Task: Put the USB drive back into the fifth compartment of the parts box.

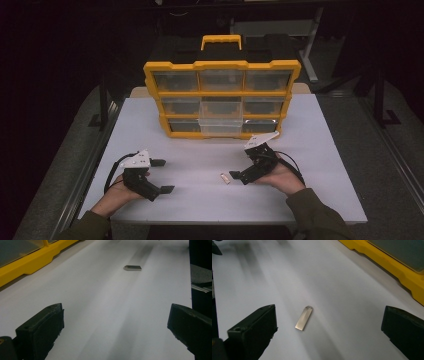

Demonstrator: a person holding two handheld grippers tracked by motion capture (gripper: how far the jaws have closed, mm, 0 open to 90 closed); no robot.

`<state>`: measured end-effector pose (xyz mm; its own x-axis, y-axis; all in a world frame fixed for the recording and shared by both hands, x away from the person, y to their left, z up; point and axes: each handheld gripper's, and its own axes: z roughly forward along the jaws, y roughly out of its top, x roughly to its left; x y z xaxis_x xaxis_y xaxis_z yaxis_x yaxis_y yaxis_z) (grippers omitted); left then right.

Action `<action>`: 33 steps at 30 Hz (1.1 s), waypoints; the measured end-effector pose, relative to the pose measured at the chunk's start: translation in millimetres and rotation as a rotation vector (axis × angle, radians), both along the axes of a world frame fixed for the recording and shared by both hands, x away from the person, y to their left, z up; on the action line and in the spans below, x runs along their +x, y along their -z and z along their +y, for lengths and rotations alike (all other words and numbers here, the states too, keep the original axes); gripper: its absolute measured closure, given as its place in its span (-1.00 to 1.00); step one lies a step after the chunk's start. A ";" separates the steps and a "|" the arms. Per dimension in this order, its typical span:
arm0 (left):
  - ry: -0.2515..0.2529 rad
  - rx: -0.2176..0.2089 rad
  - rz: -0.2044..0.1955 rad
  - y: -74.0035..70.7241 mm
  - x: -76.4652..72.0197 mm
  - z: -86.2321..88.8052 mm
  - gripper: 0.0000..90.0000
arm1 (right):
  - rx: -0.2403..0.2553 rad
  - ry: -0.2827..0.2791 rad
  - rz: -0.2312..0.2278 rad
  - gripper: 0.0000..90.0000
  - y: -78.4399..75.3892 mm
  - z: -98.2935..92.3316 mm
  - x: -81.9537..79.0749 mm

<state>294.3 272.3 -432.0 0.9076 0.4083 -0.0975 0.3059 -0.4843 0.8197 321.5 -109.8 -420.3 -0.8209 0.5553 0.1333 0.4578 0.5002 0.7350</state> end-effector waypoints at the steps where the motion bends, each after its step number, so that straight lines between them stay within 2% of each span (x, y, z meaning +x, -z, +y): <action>1: 0.002 -0.001 0.001 0.0 0.0 0.0 -1.00 | -0.002 -0.004 0.002 -1.00 -0.1 2.6 0.6; 33: 0.005 -0.010 0.001 -0.5 -0.5 0.9 -1.00 | -0.005 -0.056 0.001 -1.00 -2.6 30.7 7.5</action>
<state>293.9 273.2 -431.5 0.9096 0.4028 -0.1022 0.3043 -0.4780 0.8240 328.9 -79.1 -417.7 -0.8506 0.5093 0.1311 0.4294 0.5287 0.7321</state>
